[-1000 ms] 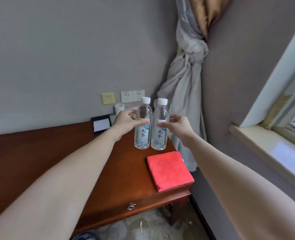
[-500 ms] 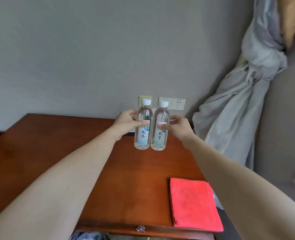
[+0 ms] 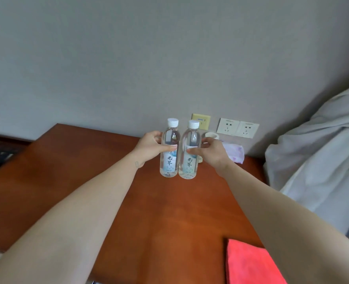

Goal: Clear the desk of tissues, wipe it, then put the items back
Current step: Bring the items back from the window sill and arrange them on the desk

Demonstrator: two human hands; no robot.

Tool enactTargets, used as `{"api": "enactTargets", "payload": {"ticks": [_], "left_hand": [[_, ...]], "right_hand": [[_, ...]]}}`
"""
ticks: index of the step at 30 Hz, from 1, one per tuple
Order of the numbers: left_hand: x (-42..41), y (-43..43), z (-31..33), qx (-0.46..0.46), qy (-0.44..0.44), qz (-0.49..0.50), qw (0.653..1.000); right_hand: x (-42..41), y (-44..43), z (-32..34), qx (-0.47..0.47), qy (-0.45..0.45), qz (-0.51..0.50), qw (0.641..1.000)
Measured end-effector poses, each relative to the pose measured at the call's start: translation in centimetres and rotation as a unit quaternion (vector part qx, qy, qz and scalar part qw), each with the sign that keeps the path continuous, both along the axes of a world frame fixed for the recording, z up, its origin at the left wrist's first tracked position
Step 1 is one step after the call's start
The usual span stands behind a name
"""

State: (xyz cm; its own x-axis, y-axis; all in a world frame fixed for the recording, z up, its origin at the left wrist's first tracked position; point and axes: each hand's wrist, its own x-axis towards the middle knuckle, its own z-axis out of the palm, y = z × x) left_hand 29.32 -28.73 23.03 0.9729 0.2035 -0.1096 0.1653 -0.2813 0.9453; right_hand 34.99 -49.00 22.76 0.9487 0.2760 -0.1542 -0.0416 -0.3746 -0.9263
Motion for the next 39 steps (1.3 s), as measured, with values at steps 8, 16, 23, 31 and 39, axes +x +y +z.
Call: {"api": "enactTargets", "payload": {"ticks": [8, 16, 23, 31, 39], "left_hand": [[6.9, 6.9, -2.4, 0.005, 0.027, 0.009, 1.000], [13.6, 13.0, -5.9, 0.016, 0.052, -0.001, 0.999], [18.6, 16.5, -9.2, 0.024, 0.060, -0.005, 0.998], [23.4, 16.5, -13.7, 0.038, 0.054, 0.014, 0.998], [25.9, 16.4, -15.6, 0.049, 0.052, 0.038, 0.997]], "right_hand": [[6.7, 7.0, -2.0, -0.020, 0.008, -0.001, 1.000], [13.0, 13.2, -5.2, -0.062, 0.019, -0.008, 0.998], [17.8, 17.0, -8.8, -0.091, 0.024, -0.014, 0.995], [21.5, 17.8, -12.5, -0.118, 0.027, -0.043, 0.992], [23.1, 18.1, -14.2, -0.121, 0.021, -0.048, 0.991]]}}
